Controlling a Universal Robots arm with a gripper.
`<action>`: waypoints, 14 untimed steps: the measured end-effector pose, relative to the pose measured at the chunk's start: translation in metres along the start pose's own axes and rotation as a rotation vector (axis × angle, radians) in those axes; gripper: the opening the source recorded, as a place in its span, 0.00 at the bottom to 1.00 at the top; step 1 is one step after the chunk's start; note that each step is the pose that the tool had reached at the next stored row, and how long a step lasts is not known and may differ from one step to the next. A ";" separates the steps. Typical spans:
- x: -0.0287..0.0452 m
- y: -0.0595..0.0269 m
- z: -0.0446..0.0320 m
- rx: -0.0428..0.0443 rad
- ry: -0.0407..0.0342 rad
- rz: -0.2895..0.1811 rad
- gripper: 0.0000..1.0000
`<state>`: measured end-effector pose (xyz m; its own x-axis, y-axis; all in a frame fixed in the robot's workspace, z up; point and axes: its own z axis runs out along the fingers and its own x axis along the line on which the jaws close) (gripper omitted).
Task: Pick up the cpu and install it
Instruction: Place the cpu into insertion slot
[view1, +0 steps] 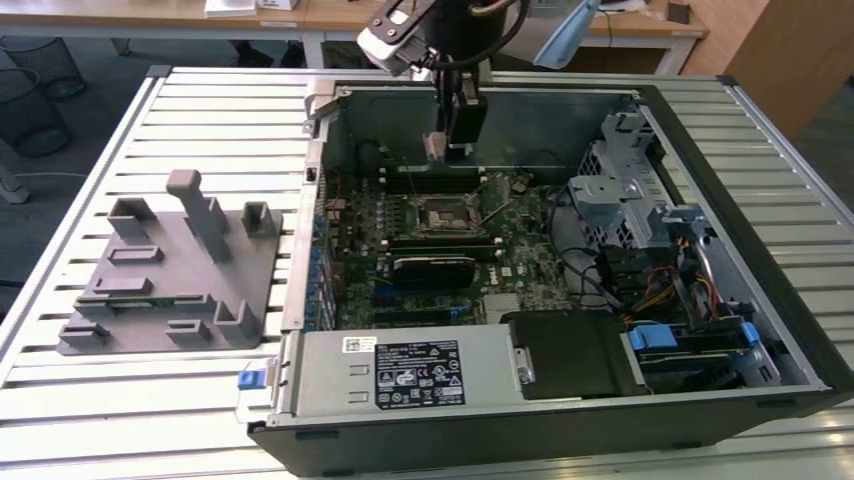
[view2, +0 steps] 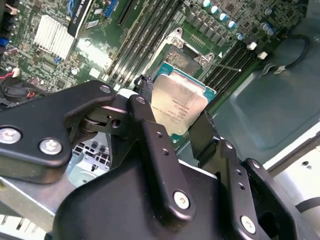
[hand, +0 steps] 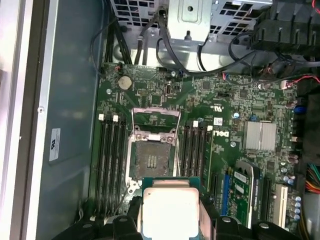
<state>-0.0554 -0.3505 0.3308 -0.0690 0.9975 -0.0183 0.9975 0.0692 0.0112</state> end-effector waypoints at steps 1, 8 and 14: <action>0.0005 0.0008 0.0017 -0.0001 0.0001 0.000 0.54; 0.0055 0.0098 0.0091 0.0002 0.0001 0.010 0.54; 0.0062 0.0098 0.0118 0.0005 -0.0001 0.020 0.54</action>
<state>-0.0459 -0.3439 0.3190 -0.0489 0.9986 -0.0182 0.9987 0.0491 0.0111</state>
